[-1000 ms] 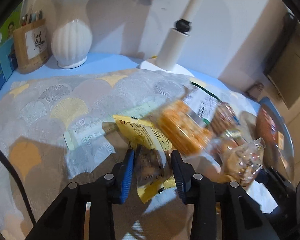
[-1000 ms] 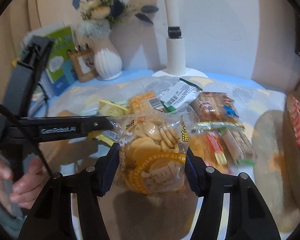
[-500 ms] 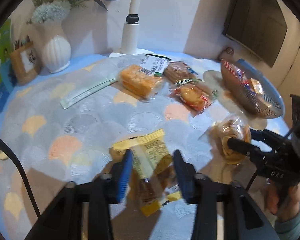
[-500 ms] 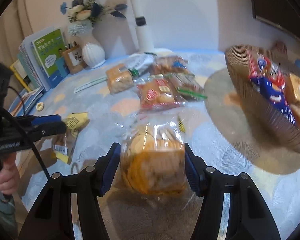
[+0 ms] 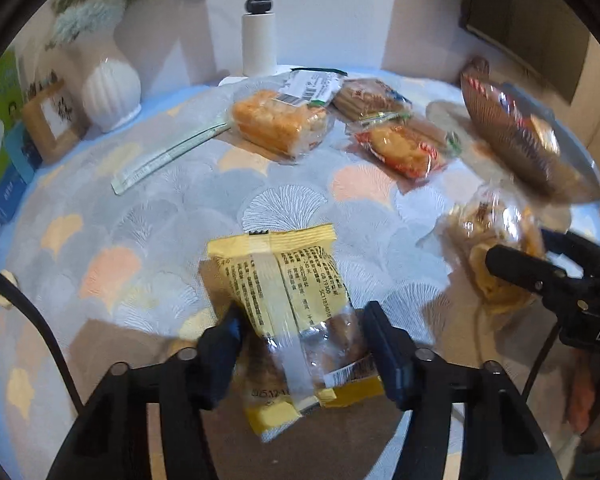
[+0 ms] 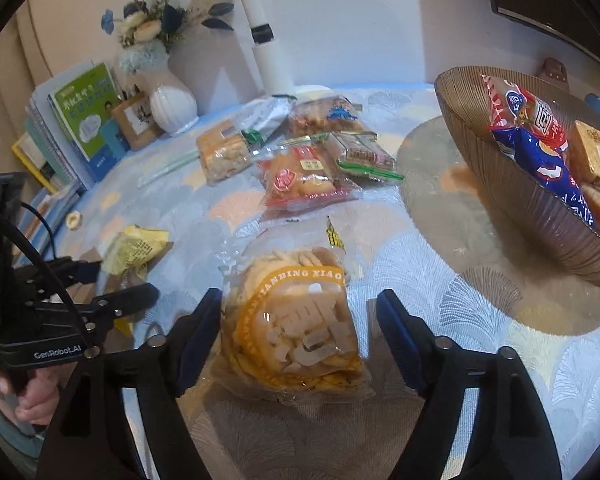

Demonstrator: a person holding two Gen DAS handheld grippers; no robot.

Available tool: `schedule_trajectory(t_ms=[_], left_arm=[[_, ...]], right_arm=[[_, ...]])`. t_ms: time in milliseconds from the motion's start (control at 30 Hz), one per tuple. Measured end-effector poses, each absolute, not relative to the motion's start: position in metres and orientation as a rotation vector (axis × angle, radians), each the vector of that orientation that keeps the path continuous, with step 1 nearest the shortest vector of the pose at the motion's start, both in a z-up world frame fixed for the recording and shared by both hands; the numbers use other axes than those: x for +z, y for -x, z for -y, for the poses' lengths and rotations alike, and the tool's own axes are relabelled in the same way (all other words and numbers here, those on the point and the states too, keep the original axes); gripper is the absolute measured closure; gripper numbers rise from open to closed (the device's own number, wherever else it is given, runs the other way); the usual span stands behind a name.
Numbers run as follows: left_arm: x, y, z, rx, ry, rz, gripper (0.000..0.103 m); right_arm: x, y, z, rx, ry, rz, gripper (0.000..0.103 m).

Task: Organize snacks
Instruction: 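Carry the yellow packet and cracker bag over the bowl and release both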

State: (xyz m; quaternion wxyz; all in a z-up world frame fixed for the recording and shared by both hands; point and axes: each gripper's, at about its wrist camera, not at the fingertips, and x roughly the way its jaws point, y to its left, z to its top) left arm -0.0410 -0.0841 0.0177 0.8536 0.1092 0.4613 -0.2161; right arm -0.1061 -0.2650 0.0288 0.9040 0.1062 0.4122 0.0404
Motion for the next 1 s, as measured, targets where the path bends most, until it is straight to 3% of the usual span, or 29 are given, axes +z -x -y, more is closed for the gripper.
schedule_trajectory(t_ms=[133, 200, 267, 500, 667, 1000], left_arm=[[0.020, 0.047, 0.085, -0.447, -0.245, -0.944, 0.055], [0.022, 0.048, 0.086, -0.440, -0.248, -0.938, 0.057], [0.026, 0.049, 0.088, -0.453, -0.239, -0.943, 0.058], [0.064, 0.050, 0.098, -0.506, -0.194, -0.911, 0.058], [0.102, 0.054, 0.125, -0.531, -0.229, -0.827, 0.058], [0.152, 0.047, 0.238, -0.704, -0.248, -0.697, 0.058]], right_arm=[[0.027, 0.104, 0.262, 0.071, -0.192, -0.867, 0.020], [0.028, 0.105, 0.262, 0.069, -0.190, -0.855, 0.026], [0.031, 0.109, 0.261, 0.087, -0.185, -0.824, 0.042], [0.042, 0.122, 0.254, 0.075, -0.137, -0.755, 0.045], [0.065, 0.145, 0.278, 0.121, -0.269, -0.655, 0.045], [0.128, 0.195, 0.414, -0.175, -0.482, -0.430, 0.045]])
